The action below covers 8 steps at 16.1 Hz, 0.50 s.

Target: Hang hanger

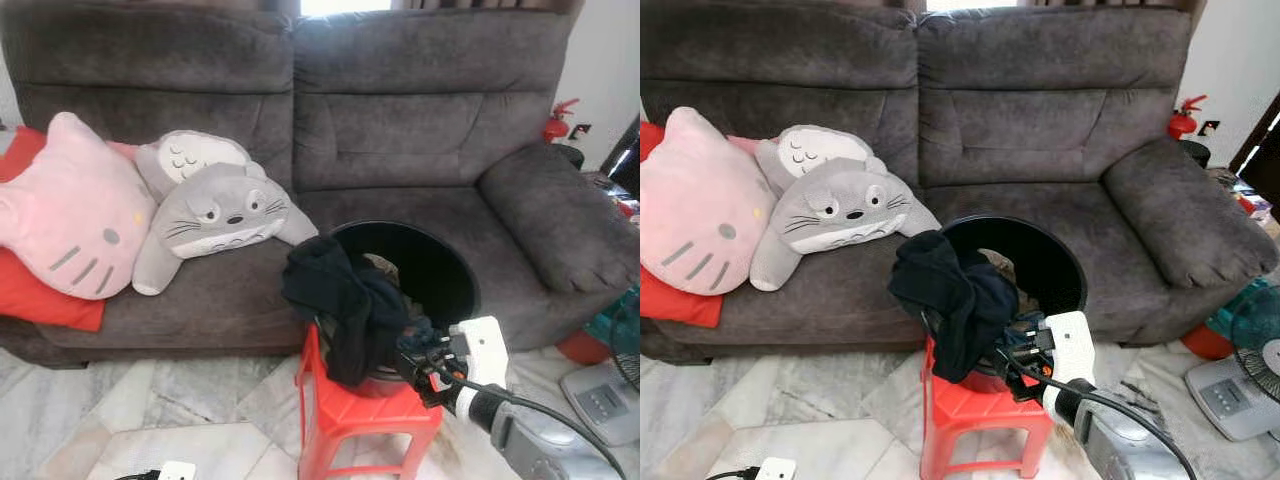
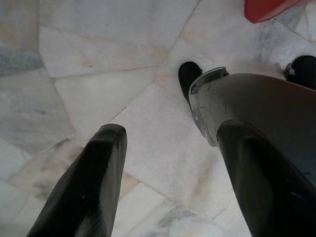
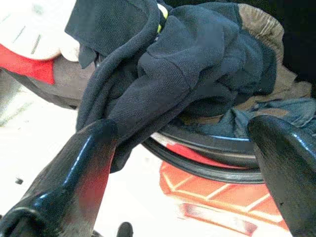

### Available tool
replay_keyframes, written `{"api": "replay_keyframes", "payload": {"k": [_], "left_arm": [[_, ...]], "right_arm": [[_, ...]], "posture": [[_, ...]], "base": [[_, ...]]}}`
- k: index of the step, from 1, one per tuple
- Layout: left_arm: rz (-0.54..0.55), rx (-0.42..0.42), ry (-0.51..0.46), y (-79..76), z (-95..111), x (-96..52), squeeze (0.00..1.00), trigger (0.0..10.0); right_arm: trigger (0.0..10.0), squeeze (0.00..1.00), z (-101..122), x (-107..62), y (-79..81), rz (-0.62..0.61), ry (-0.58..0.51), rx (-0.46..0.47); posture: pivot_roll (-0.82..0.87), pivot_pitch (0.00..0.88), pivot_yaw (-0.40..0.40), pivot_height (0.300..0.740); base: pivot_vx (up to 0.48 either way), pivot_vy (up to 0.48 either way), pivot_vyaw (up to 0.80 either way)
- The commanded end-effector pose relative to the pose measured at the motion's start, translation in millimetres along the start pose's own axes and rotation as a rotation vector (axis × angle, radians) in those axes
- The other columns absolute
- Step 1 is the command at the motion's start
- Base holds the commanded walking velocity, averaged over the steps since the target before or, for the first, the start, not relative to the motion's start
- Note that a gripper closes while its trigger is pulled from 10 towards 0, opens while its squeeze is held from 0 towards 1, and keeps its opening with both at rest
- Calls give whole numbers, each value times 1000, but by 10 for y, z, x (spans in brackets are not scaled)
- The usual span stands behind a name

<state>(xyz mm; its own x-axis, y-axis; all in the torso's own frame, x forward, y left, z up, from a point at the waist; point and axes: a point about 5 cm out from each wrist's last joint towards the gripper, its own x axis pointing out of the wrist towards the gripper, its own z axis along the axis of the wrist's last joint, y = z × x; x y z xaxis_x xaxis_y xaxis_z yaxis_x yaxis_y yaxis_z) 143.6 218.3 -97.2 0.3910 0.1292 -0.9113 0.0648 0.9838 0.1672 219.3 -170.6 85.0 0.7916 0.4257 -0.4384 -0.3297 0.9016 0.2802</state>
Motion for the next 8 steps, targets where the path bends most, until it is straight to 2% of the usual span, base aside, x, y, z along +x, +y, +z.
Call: {"api": "replay_keyframes", "payload": {"k": [1, 3, 8], "left_arm": [[-14, 9, 14, -40, -7, 2, 0, 10000], [-6, 10, 12, 18, 1, 0, 0, 10000], [1, 11, 15, 86, -18, -6, 0, 10000]], "right_arm": [[10000, 0, 72, 16, -14, 9, -41, 82], [10000, 0, 153, 59, -34, 9, -94, 171], [10000, 0, 157, 216, -73, 13, -84, 215]], "posture": [[-176, 0, -41, 740], [-176, 0, -39, 740], [-171, 0, -37, 740]], "base": [[0, 0, 0], [0, 0, 0], [0, 0, 0]]}}
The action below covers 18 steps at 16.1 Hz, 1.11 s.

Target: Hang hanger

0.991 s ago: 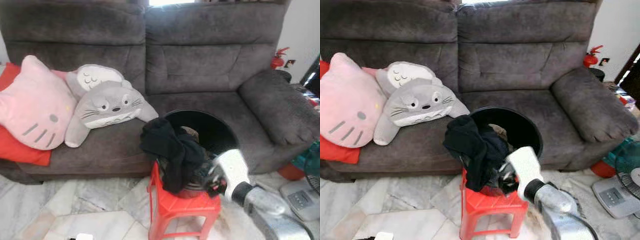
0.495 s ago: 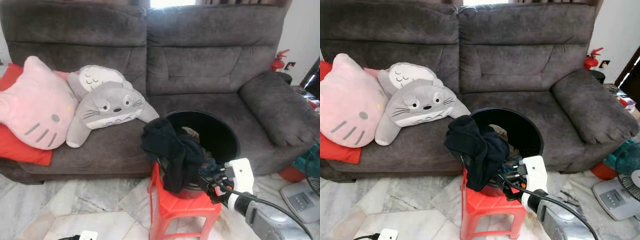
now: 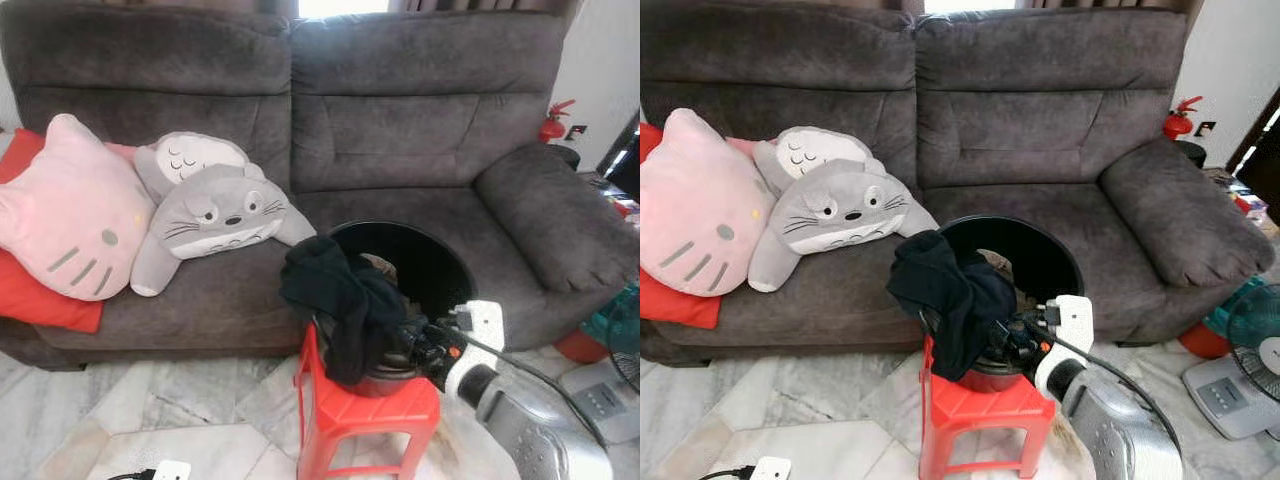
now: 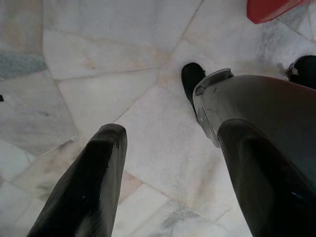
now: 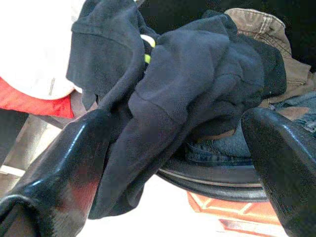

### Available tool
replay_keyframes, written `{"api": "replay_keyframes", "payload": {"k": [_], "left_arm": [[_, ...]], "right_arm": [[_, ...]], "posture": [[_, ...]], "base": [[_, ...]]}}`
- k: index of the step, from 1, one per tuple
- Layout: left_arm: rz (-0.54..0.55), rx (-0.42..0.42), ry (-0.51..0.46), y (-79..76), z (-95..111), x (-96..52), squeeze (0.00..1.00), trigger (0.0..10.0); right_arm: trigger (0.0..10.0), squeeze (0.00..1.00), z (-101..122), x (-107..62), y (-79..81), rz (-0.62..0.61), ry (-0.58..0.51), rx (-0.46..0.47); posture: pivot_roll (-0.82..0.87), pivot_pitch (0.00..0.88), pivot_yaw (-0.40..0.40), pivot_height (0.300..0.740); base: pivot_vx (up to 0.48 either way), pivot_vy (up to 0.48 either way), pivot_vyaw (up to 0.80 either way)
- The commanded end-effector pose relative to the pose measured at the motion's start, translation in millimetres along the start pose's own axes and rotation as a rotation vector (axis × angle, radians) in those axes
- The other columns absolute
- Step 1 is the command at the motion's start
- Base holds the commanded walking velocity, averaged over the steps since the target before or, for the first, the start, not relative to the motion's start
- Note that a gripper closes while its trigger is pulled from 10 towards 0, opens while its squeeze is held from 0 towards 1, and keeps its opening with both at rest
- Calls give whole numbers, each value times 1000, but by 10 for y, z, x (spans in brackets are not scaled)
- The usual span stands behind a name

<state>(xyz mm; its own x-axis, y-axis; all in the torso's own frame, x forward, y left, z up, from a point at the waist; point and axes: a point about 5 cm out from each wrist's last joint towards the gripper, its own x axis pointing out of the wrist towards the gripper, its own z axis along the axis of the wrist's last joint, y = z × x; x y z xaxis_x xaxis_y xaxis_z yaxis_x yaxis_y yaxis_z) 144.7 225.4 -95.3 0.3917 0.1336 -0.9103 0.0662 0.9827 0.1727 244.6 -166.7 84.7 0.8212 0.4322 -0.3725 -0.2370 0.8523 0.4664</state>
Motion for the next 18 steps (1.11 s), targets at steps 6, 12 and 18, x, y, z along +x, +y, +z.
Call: {"api": "replay_keyframes", "payload": {"k": [6, 12, 18], "left_arm": [[-6, 7, 18, 4, -49, -3, 0, 10000], [-9, -1, 23, -35, -71, -3, 0, 10000], [-1, -3, 26, 52, -93, -11, 0, 10000]], "right_arm": [[10000, 0, 31, 234, -95, -22, 9, 17], [0, 0, 74, 343, -118, 2, 7, 0], [0, 0, 20, 334, -61, 46, 34, -16]], "posture": [[-162, 0, -35, 740], [-160, 0, -38, 740], [-160, 0, -38, 740]], "base": [[0, 0, 0], [0, 0, 0], [0, 0, 0]]}}
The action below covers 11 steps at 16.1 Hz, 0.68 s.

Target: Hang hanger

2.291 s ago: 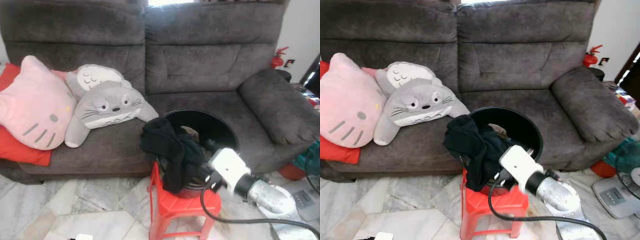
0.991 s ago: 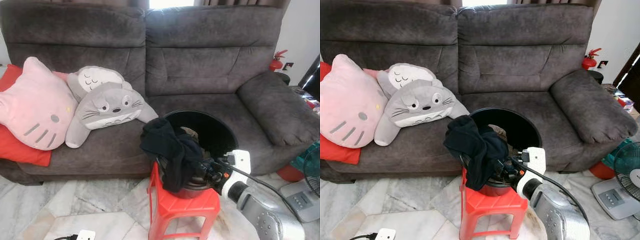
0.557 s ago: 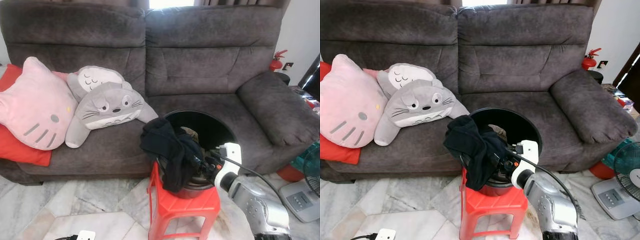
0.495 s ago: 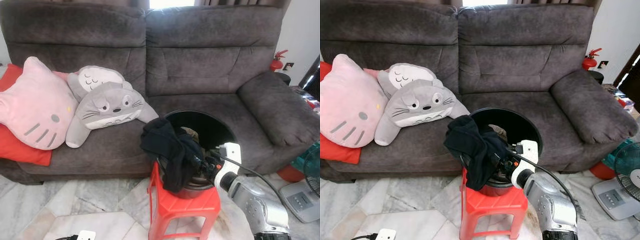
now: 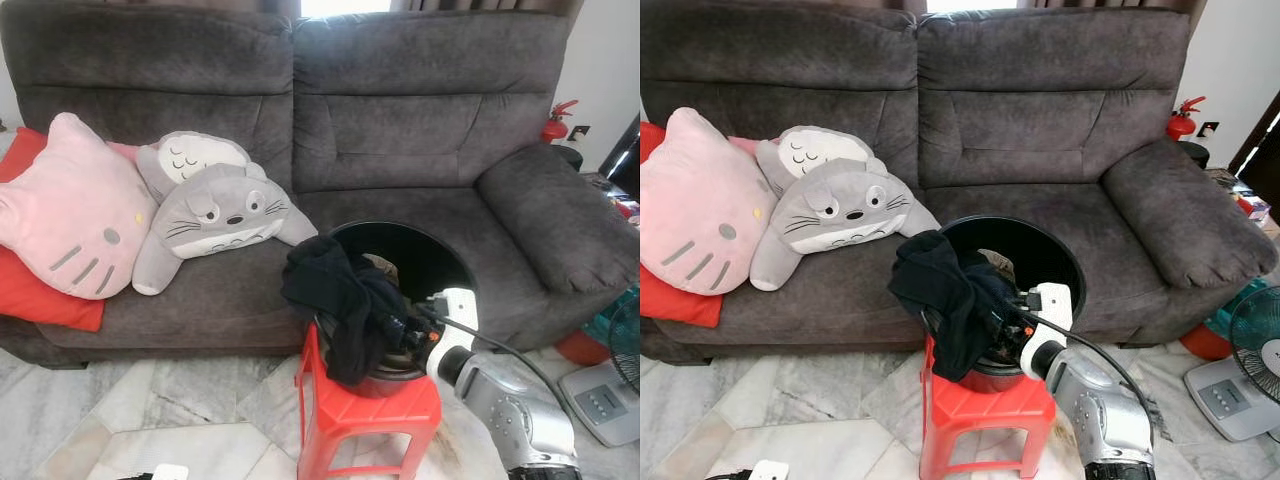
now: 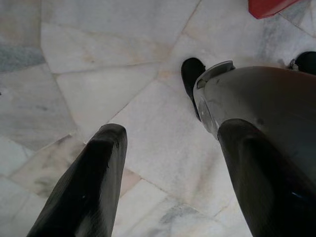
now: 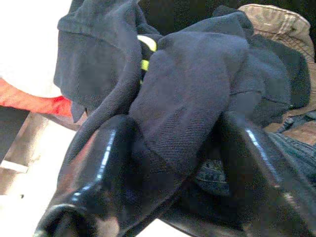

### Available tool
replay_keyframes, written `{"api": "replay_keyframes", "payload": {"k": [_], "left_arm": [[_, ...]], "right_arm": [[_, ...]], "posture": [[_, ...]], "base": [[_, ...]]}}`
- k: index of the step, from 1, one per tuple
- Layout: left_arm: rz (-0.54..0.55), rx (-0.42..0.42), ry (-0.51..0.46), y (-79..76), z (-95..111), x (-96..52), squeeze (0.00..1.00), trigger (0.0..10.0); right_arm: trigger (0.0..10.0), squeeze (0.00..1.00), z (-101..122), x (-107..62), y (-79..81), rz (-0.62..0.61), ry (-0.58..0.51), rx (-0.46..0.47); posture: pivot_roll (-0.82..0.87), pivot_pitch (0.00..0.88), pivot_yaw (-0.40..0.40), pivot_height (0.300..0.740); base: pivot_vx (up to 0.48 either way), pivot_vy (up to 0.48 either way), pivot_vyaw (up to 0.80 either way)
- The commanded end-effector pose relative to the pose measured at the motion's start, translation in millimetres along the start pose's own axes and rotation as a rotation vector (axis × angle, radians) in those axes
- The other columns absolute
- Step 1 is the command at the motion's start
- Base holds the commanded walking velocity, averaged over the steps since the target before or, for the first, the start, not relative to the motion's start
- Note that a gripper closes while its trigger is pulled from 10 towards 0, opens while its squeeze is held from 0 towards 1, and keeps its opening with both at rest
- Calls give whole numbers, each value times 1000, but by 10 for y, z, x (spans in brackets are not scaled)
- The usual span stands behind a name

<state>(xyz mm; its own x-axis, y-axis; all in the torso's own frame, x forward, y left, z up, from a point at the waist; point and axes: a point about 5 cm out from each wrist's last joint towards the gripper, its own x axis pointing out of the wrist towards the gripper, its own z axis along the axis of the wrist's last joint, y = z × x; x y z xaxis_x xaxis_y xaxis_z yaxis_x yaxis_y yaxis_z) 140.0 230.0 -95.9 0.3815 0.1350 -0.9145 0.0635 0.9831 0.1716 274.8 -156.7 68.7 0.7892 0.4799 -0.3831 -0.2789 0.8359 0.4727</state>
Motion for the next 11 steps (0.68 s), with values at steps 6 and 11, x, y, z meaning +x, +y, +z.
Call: {"api": "replay_keyframes", "payload": {"k": [6, 11], "left_arm": [[-8, 1, 9, -51, 3, 5, 0, 10000], [-14, 2, 10, -77, -8, 5, 0, 10000]], "right_arm": [[0, 0, 44, -32, -7, 4, -5, -25], [0, 0, 125, -34, -87, -56, -40, -38]], "posture": [[-163, 0, -38, 740], [-164, 0, -40, 740]], "base": [[0, 0, 0], [0, 0, 0]]}}
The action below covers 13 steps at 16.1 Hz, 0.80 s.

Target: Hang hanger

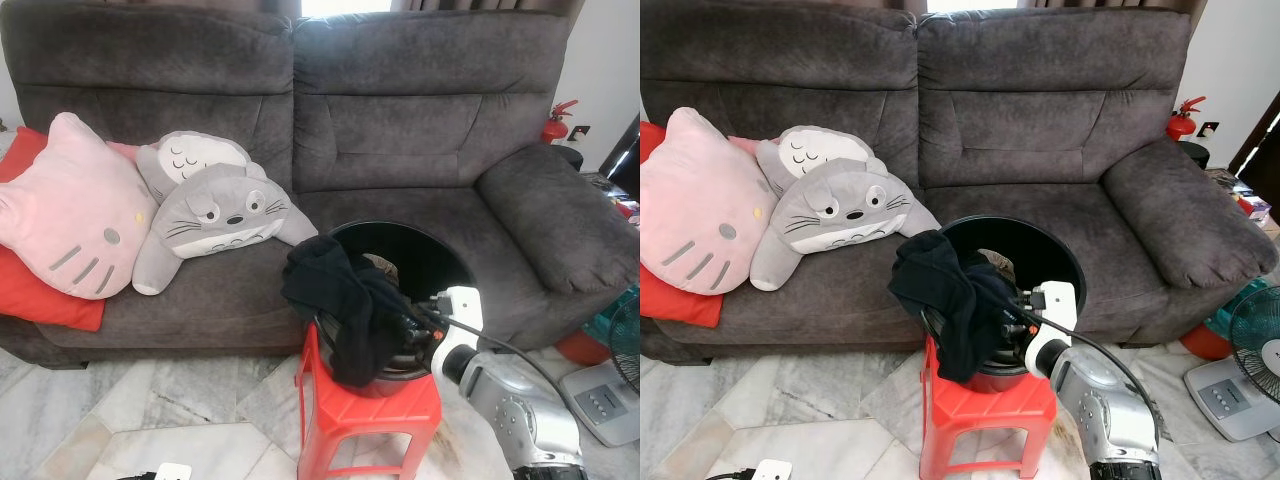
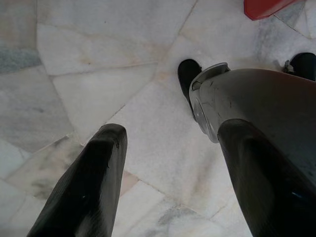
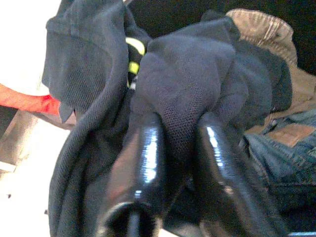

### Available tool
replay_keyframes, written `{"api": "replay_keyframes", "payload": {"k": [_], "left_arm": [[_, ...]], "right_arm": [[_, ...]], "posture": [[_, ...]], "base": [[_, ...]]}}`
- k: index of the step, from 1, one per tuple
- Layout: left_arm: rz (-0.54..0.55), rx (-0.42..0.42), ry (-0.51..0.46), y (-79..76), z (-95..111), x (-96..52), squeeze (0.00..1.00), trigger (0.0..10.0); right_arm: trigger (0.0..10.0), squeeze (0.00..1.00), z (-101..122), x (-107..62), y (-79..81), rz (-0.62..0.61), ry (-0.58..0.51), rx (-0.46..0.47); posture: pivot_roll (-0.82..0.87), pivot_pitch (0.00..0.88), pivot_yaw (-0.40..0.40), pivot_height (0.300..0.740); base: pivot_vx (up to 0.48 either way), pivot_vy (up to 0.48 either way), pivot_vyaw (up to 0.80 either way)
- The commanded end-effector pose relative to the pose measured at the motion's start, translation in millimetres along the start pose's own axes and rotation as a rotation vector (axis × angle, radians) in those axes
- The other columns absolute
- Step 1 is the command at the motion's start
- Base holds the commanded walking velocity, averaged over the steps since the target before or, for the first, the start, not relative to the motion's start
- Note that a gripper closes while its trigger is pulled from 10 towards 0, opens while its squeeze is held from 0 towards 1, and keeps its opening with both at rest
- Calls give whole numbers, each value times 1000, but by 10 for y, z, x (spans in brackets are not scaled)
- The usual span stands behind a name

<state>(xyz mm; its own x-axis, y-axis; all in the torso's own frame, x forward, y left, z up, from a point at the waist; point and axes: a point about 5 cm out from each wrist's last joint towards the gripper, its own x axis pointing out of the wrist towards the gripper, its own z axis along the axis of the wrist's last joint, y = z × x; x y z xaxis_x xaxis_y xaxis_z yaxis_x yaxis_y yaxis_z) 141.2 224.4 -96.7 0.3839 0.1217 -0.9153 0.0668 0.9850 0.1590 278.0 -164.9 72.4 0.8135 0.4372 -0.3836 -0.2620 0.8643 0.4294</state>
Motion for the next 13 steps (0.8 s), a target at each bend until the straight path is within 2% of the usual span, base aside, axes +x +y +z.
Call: {"api": "replay_keyframes", "payload": {"k": [1, 2, 4, 5, 7, 8, 9, 10, 13], "left_arm": [[-2, 3, 13, -28, -22, 1, 0, 10000], [-2, 3, 13, -28, -21, 1, 0, 10000], [-1, 3, 13, -32, -16, 2, 0, 10000], [-2, 4, 12, -38, -11, 3, 0, 10000], [-4, 4, 11, -47, -3, 4, 0, 10000], [-4, 4, 11, -48, -3, 4, 0, 10000], [-5, 4, 11, -46, -3, 4, 0, 10000], [-4, 3, 12, -41, -7, 3, 0, 10000], [-6, 1, 14, -46, -18, 3, 0, 10000]], "right_arm": [[0, 0, 123, -1, -30, -24, -57, -12], [0, 0, 156, -2, -28, -27, -74, -12], [0, 0, 366, -10, 3, -28, -159, -29], [0, 0, 596, -31, 68, -3, -248, -55], [0, 0, 869, -70, 126, 9, -344, -76], [0, 0, 899, -77, 132, 11, -355, -79], [0, 0, 1067, -116, 153, 12, -407, -98], [0, 0, 1160, -138, 170, 13, -434, -111], [0, 0, 1253, -165, 208, 22, -454, -132]], "posture": [[-164, 0, -40, 740], [-164, 0, -40, 740], [-168, 0, -37, 740], [-169, 0, -37, 740], [-175, 0, -35, 740], [-175, 0, -35, 740], [-177, 0, -34, 740], [-177, 0, -34, 740], [-179, 0, -37, 740]], "base": [[0, 0, 0], [0, 0, 0], [0, 0, 0], [0, 0, 0], [0, 0, 0], [0, 0, 0], [0, 0, 0], [0, 0, 0], [0, 0, 0]]}}
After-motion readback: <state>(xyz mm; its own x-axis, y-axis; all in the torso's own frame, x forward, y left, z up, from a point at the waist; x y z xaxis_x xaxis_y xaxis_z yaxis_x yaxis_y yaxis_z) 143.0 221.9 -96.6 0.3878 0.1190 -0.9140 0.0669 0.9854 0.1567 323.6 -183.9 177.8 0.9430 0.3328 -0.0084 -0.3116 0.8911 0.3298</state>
